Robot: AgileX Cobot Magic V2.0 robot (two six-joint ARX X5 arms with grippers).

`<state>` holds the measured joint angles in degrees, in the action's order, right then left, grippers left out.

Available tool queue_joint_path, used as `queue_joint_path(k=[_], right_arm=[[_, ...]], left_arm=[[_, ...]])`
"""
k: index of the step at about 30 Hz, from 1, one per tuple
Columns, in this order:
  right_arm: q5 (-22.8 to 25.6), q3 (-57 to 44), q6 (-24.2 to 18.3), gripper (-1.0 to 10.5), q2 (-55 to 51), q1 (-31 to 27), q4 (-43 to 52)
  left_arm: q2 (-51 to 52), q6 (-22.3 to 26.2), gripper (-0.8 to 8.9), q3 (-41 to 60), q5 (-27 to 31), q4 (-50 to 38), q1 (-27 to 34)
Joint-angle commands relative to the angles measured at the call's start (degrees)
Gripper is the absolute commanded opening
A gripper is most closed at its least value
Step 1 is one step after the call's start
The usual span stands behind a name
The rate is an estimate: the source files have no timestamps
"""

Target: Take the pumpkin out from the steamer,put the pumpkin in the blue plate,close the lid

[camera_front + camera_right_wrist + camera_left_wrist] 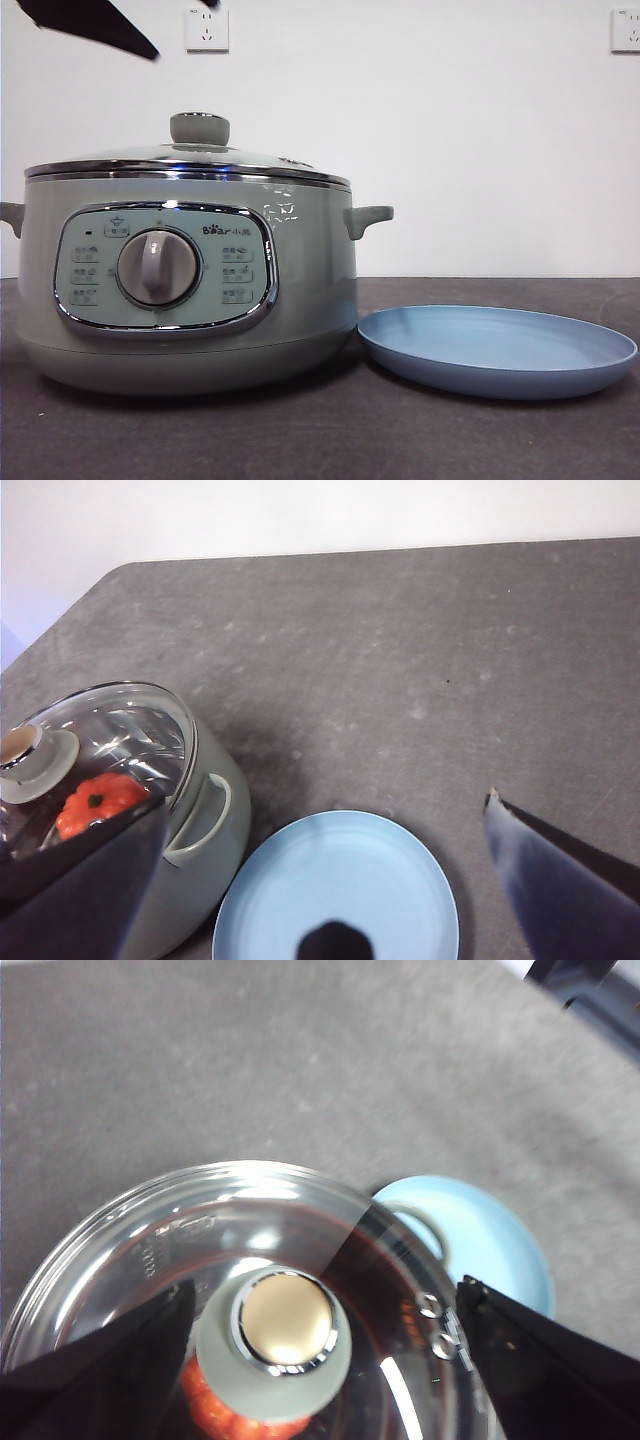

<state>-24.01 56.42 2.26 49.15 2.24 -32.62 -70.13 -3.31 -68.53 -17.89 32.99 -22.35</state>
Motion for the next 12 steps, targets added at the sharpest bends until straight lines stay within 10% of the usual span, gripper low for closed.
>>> queue_joint_path(k=[1,12], right_arm=[[0.09,0.11,-0.26,5.4,0.00,0.13,-0.11],[0.13,0.11,-0.26,5.4,0.00,0.13,-1.03]], left_arm=[[-3.63,2.21,4.39,-1.25,2.95,0.09,-1.57],[-11.37,6.05,4.39,-1.66,7.85,2.01,-4.11]])
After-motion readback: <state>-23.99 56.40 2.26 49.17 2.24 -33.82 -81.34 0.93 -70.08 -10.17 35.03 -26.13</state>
